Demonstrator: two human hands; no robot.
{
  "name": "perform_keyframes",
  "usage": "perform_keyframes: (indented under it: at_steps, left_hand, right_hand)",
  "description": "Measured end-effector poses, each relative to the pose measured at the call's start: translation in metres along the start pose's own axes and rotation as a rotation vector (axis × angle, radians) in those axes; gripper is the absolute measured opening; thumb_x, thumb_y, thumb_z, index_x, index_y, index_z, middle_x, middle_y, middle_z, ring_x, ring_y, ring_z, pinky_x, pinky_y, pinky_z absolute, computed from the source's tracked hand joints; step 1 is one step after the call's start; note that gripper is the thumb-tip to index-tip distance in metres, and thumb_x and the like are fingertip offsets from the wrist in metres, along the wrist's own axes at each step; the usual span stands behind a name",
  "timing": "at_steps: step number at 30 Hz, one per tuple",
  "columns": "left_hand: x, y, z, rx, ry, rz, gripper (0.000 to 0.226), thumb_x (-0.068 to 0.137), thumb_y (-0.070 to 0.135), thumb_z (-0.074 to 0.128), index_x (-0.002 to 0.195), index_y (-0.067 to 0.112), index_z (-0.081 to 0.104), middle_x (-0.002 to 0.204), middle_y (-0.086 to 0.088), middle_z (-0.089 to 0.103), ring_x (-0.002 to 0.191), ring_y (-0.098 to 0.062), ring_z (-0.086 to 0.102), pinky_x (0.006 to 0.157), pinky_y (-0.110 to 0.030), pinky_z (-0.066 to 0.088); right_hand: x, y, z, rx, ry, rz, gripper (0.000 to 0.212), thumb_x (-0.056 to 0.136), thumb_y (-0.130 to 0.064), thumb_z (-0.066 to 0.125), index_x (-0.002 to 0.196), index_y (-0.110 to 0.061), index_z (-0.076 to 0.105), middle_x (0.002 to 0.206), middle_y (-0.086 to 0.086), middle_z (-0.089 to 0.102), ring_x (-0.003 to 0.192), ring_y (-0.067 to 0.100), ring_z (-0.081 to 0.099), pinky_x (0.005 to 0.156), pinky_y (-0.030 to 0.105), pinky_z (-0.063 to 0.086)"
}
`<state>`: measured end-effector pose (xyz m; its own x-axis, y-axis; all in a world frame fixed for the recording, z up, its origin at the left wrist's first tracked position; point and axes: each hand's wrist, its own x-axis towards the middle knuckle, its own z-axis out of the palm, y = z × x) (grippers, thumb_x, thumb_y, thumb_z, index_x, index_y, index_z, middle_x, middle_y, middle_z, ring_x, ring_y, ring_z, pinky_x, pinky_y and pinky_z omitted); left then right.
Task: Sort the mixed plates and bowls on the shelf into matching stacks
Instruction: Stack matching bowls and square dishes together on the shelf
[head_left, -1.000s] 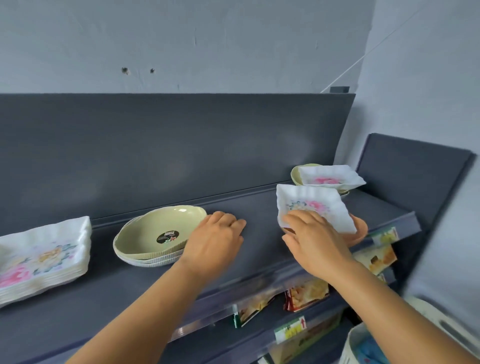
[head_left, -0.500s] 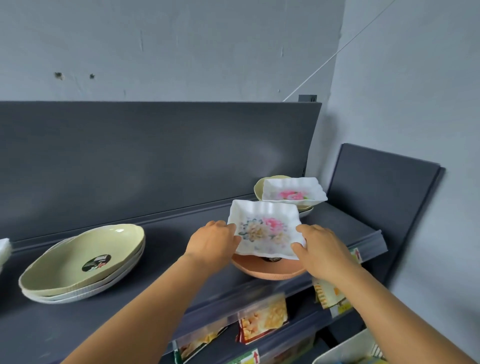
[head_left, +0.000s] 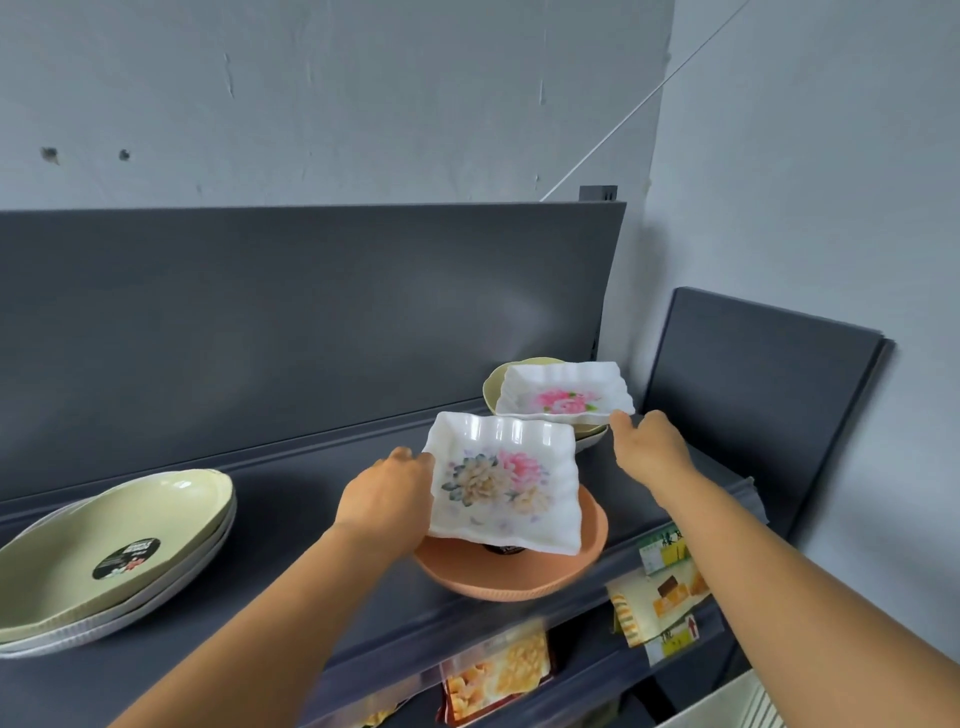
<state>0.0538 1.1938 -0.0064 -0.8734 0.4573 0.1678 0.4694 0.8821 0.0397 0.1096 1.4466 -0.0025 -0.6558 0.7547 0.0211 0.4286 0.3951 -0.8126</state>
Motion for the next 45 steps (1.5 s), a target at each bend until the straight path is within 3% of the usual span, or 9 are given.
perform_keyframes:
  at_steps: [3, 8, 14, 21, 26, 32, 38, 41, 45]
  left_hand:
    - [0.005, 0.000, 0.001, -0.038, -0.005, -0.027, 0.028, 0.094, 0.014, 0.044, 0.120, 0.016, 0.053, 0.112, -0.003, 0.053, 0.086, -0.025, 0.059, 0.066, -0.030, 0.044]
    - [0.010, -0.001, 0.006, -0.099, 0.002, -0.081, 0.029, 0.092, 0.014, 0.046, 0.120, 0.014, 0.052, 0.117, -0.004, 0.055, 0.096, -0.027, 0.062, 0.070, -0.031, 0.045]
    - [0.012, -0.003, 0.007, -0.155, 0.035, -0.112, 0.003, 0.089, 0.010, 0.046, 0.087, 0.013, 0.047, 0.094, -0.001, 0.050, 0.076, -0.024, 0.053, 0.061, -0.029, 0.038]
    - [0.011, -0.010, 0.010, -0.264, 0.063, -0.104, 0.029, 0.083, 0.008, 0.046, 0.061, 0.018, 0.030, 0.074, 0.002, 0.040, 0.061, -0.017, 0.040, 0.047, -0.023, 0.025]
    - [0.007, -0.018, 0.013, -0.367, 0.087, -0.082, 0.010, 0.085, 0.013, 0.048, 0.080, 0.008, 0.056, 0.082, -0.003, 0.057, 0.071, -0.021, 0.052, 0.054, -0.025, 0.036]
    - [-0.001, -0.020, 0.005, -0.455, 0.068, -0.076, 0.030, 0.087, 0.004, 0.035, 0.061, 0.016, 0.028, 0.062, 0.001, 0.039, 0.052, -0.015, 0.031, 0.045, -0.026, 0.022]
    - [-0.002, -0.020, 0.002, -0.473, 0.016, -0.037, 0.038, 0.095, 0.026, 0.040, 0.059, 0.015, 0.032, 0.060, 0.001, 0.043, 0.052, -0.015, 0.035, 0.046, -0.027, 0.026]
    - [-0.001, -0.020, 0.002, -0.443, 0.005, -0.025, 0.037, 0.091, 0.022, 0.046, 0.059, 0.015, 0.030, 0.059, 0.002, 0.039, 0.052, -0.015, 0.033, 0.045, -0.026, 0.025]
    - [0.000, -0.023, 0.003, -0.413, -0.009, 0.005, 0.031, 0.086, 0.013, 0.049, 0.060, 0.014, 0.032, 0.061, 0.002, 0.040, 0.055, -0.017, 0.036, 0.045, -0.025, 0.026]
  right_hand:
    - [0.017, 0.001, 0.005, 0.253, -0.023, 0.104, 0.035, 0.099, -0.033, 0.038, 0.093, -0.003, 0.055, 0.086, 0.014, 0.069, 0.073, 0.025, 0.061, 0.072, 0.039, 0.056]
    - [0.031, -0.002, 0.007, 0.517, -0.057, 0.218, 0.026, 0.098, -0.019, 0.043, 0.108, -0.001, 0.059, 0.078, 0.011, 0.070, 0.065, 0.017, 0.063, 0.056, 0.026, 0.051]
    - [0.034, -0.008, 0.005, 0.603, -0.012, 0.276, 0.027, 0.093, -0.005, 0.046, 0.114, 0.002, 0.062, 0.077, 0.014, 0.068, 0.062, 0.018, 0.064, 0.051, 0.025, 0.049]
    - [0.011, -0.020, -0.007, 0.679, 0.009, 0.226, 0.018, 0.093, -0.004, 0.045, 0.099, 0.000, 0.061, 0.073, 0.012, 0.065, 0.061, 0.017, 0.062, 0.055, 0.025, 0.052]
    - [-0.038, -0.026, -0.015, 0.550, -0.124, 0.174, 0.021, 0.094, -0.003, 0.044, 0.079, -0.005, 0.059, 0.075, 0.015, 0.067, 0.061, 0.017, 0.060, 0.057, 0.026, 0.053]
    - [-0.080, -0.016, -0.014, 0.320, -0.194, 0.147, 0.022, 0.092, -0.004, 0.043, 0.083, 0.001, 0.062, 0.070, 0.017, 0.071, 0.054, 0.019, 0.061, 0.049, 0.026, 0.051]
    - [-0.105, -0.018, -0.017, 0.123, -0.191, 0.096, 0.024, 0.087, -0.008, 0.044, 0.078, 0.002, 0.064, 0.059, 0.007, 0.069, 0.047, 0.016, 0.051, 0.045, 0.023, 0.043]
    - [-0.115, -0.020, -0.015, -0.039, -0.213, 0.032, 0.022, 0.083, -0.008, 0.046, 0.071, -0.003, 0.063, 0.048, -0.001, 0.061, 0.047, 0.017, 0.045, 0.047, 0.022, 0.040]
    - [-0.115, -0.020, -0.009, -0.259, -0.209, -0.038, 0.019, 0.081, -0.010, 0.048, 0.062, -0.008, 0.054, 0.057, 0.006, 0.049, 0.052, 0.021, 0.043, 0.052, 0.025, 0.035]
